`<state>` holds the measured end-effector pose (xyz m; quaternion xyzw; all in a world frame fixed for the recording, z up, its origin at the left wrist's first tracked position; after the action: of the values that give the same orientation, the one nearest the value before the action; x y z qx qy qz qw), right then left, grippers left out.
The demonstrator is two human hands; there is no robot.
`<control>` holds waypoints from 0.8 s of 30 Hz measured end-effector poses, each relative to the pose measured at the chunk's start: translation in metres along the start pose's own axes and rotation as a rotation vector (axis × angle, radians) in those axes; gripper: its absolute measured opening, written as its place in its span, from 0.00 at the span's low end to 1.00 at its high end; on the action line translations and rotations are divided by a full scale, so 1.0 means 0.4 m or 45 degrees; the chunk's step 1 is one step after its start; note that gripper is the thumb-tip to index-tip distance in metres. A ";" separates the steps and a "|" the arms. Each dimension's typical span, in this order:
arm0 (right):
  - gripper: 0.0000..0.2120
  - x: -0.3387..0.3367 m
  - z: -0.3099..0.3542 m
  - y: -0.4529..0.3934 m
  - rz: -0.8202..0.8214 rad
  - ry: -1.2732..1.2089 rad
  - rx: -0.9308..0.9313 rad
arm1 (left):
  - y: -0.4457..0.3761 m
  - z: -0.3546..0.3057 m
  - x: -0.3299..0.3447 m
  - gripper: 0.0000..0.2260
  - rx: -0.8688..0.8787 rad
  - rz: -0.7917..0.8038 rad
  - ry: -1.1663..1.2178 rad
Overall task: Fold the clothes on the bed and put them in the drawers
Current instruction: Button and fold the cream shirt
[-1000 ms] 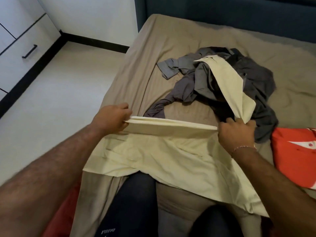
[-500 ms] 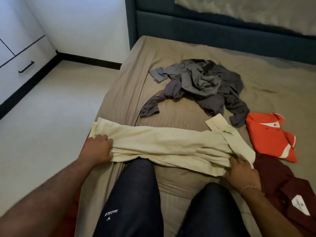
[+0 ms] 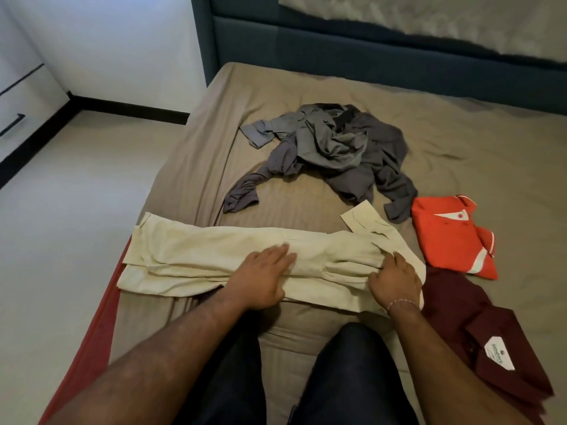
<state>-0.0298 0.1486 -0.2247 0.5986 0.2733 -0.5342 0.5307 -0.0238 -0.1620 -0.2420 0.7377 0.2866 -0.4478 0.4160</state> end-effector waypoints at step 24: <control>0.21 0.016 0.151 0.234 -0.370 -0.556 -0.818 | 0.129 0.053 -0.183 0.32 -0.318 -1.291 2.010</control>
<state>0.0347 0.0643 -0.1906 0.2305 0.3888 -0.6054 0.6551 -0.0235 -0.2094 -0.1633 0.5653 0.8176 0.0873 -0.0665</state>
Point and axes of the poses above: each hand's wrist, its own y-axis away from the middle knuckle, its own x-axis out of the palm, z = x × y, the point moved 4 cm from there along -y, towards the middle knuckle, and after that the axes turned 8 degrees about z, right-handed, at the moved point
